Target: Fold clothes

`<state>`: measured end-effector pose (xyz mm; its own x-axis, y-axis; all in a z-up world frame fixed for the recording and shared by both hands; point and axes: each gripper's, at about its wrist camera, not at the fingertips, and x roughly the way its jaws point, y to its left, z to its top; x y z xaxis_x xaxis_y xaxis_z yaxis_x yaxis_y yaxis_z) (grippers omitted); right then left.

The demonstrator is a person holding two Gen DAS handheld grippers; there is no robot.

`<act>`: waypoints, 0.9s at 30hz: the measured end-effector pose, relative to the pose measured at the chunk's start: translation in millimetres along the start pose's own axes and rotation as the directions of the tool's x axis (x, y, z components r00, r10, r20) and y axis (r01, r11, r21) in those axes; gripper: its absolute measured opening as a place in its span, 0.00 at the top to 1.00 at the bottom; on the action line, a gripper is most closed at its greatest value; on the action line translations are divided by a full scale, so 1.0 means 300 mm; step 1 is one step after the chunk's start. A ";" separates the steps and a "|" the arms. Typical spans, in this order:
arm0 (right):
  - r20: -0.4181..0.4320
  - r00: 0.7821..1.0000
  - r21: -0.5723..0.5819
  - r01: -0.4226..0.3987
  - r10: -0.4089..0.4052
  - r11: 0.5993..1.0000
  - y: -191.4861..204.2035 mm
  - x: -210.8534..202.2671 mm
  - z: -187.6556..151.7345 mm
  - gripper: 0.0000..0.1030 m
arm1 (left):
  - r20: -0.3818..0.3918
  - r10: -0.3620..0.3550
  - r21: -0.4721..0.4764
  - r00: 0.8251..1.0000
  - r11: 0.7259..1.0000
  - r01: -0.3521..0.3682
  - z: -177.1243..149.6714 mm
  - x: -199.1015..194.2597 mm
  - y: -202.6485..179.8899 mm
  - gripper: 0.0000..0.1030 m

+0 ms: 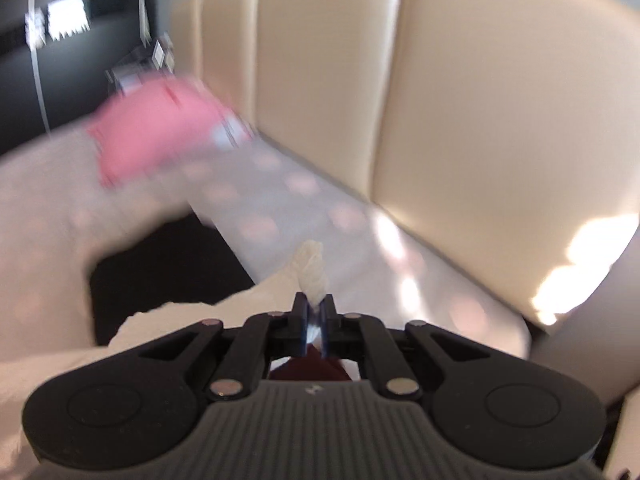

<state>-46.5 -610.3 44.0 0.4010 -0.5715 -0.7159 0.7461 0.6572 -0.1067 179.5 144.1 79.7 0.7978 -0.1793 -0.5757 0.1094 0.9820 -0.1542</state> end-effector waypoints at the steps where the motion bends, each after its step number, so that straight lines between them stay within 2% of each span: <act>1: -0.067 0.998 -0.008 0.021 -0.021 1.000 -0.017 0.056 -0.047 0.93 | -0.022 0.011 0.027 1.000 1.000 -0.011 -0.016 0.021 -0.010 0.99; 4: -0.267 0.962 -0.031 0.052 -0.058 0.998 -0.061 0.206 -0.196 0.93 | -0.063 0.025 0.076 0.998 0.997 -0.020 -0.059 0.059 -0.033 0.99; 7: -0.358 0.929 -0.136 0.045 -0.091 0.990 -0.057 0.263 -0.269 0.89 | -0.078 0.033 0.085 0.996 0.996 -0.026 -0.083 0.076 -0.039 0.99; 10: -0.339 0.927 -0.229 0.086 -0.163 0.970 -0.058 0.260 -0.305 0.64 | -0.082 0.036 0.071 0.996 0.997 -0.030 -0.091 0.081 -0.036 0.99; 13: -0.309 0.928 -0.233 0.140 -0.209 0.962 -0.081 0.267 -0.285 0.64 | -0.082 0.036 0.064 0.996 0.997 -0.030 -0.086 0.088 -0.022 0.99; 16: -0.210 0.952 -0.213 0.179 -0.224 0.961 -0.098 0.217 -0.228 0.64 | -0.078 0.028 0.061 0.997 0.998 -0.023 -0.082 0.086 -0.018 0.99; 18: -0.154 0.978 -0.154 0.115 -0.139 0.981 -0.105 0.168 -0.199 0.62 | -0.076 0.025 0.056 0.997 0.998 -0.021 -0.080 0.088 -0.016 0.99; 20: -0.151 0.989 -0.081 -0.003 -0.010 0.997 -0.102 0.146 -0.181 0.62 | -0.075 0.023 0.053 0.997 0.998 -0.019 -0.080 0.087 -0.017 0.99; 22: -0.186 0.977 -0.036 -0.109 0.100 0.993 -0.075 0.147 -0.177 0.62 | -0.073 0.020 0.051 0.997 0.999 -0.017 -0.077 0.088 -0.017 0.99; 24: -0.225 0.952 0.006 -0.209 0.206 0.978 -0.043 0.154 -0.176 0.57 | -0.071 0.017 0.048 0.997 0.999 -0.014 -0.077 0.086 -0.017 0.99; 26: -0.257 0.928 0.003 -0.277 0.269 0.961 0.005 0.151 -0.179 0.49 | -0.071 0.014 0.043 0.997 0.999 -0.011 -0.077 0.083 -0.015 0.99; 27: -0.267 0.921 -0.016 -0.298 0.283 0.954 0.035 0.145 -0.182 0.49 | -0.072 0.012 0.041 0.997 0.999 -0.009 -0.078 0.082 -0.014 0.99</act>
<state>-50.1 -601.4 -25.8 0.4386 -0.2089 -0.8741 0.5843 0.8052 0.1007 184.7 134.1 47.5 0.7543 -0.1714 -0.6337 0.1263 0.9852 -0.1161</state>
